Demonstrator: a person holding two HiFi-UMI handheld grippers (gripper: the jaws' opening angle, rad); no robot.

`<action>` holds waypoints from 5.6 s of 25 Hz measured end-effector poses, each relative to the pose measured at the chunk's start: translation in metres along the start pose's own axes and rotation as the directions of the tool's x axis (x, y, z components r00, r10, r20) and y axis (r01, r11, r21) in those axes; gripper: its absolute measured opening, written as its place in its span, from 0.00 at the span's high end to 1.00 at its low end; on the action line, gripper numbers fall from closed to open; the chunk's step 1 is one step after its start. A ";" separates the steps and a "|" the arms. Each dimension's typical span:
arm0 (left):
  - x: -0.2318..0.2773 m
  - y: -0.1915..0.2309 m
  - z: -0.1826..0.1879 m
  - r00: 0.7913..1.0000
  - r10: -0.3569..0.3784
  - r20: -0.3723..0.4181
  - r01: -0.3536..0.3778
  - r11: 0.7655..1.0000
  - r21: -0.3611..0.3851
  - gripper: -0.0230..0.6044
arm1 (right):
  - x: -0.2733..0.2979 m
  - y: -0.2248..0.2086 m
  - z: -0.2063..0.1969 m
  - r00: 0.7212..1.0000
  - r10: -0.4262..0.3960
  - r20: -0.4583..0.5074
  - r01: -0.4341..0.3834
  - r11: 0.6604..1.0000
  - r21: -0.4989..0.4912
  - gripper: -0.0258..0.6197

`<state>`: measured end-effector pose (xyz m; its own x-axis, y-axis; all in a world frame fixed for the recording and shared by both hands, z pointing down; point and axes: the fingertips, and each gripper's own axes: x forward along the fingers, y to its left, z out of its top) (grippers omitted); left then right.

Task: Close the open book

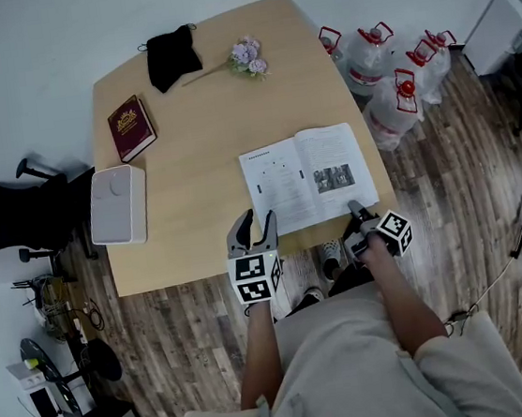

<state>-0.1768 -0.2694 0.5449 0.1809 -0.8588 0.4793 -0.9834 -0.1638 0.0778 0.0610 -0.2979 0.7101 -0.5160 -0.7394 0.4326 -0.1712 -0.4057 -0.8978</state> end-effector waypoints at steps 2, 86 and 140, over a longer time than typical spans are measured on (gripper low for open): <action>-0.001 0.000 0.000 1.000 -0.001 0.000 0.001 1.000 0.000 0.67 | -0.001 0.003 -0.001 1.000 -0.003 0.000 0.003 0.999 -0.037 0.92; -0.104 0.043 -0.043 0.988 0.152 0.037 -0.146 0.982 -0.116 0.68 | 0.020 0.076 -0.160 0.988 -0.152 -0.008 -0.039 -0.197 -0.980 0.93; -0.121 -0.030 -0.081 0.999 -0.034 0.028 0.036 0.995 -0.088 0.69 | -0.099 0.045 -0.153 0.987 -0.149 -0.062 -0.050 0.082 -0.995 0.81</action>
<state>-0.1705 -0.1213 0.5554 0.2143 -0.8662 0.4515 -0.9734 -0.1511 0.1721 -0.0238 -0.1607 0.6143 -0.5361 -0.6359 0.5552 -0.8234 0.5387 -0.1781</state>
